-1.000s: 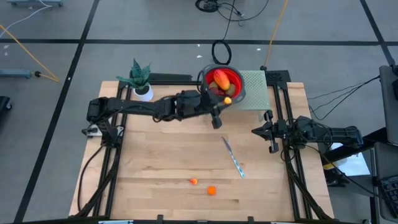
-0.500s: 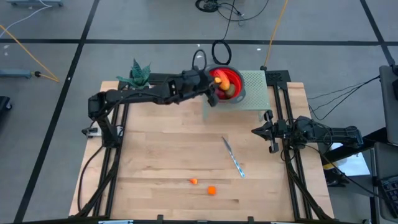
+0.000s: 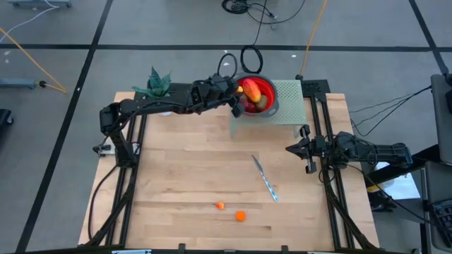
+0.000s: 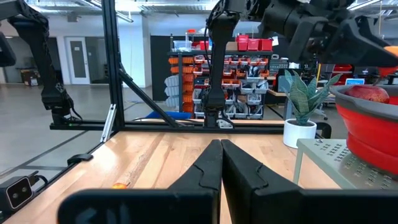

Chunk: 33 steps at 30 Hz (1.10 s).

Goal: Pick & Place Fruit
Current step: Put the yellow orange peach into the red basket on the shelf

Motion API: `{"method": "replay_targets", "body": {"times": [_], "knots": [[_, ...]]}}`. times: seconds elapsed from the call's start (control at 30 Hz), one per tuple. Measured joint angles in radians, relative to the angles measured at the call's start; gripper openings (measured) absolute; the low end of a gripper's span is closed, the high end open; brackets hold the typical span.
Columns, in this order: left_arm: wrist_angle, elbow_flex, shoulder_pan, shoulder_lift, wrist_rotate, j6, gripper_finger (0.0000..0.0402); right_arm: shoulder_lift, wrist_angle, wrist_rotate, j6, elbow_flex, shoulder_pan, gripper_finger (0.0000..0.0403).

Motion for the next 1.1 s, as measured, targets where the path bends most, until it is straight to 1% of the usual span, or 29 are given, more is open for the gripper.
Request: {"method": "replay_targets", "body": {"times": [0.4,0.73,0.87,0.97,1.1], "knots": [[-0.027,0.000,0.004,0.000,0.000,0.005,0.0097,0.000,0.000,0.000,0.000,0.000,0.000,0.0000],[-0.052,0.000,0.018,0.000,0.040,0.005,0.0097,0.000,0.000,0.000,0.000,0.000,0.000,0.0000],[-0.051,0.000,0.019,0.000,0.087,0.005,0.0098,0.000,0.000,0.000,0.000,0.000,0.000,0.0000],[-0.051,0.000,0.019,0.000,0.098,0.005,0.0107,0.000,0.000,0.000,0.000,0.000,0.000,0.0000],[-0.055,0.000,0.020,0.000,0.098,0.005,0.0131,0.000,0.000,0.000,0.000,0.000,0.000,0.0000]]}}
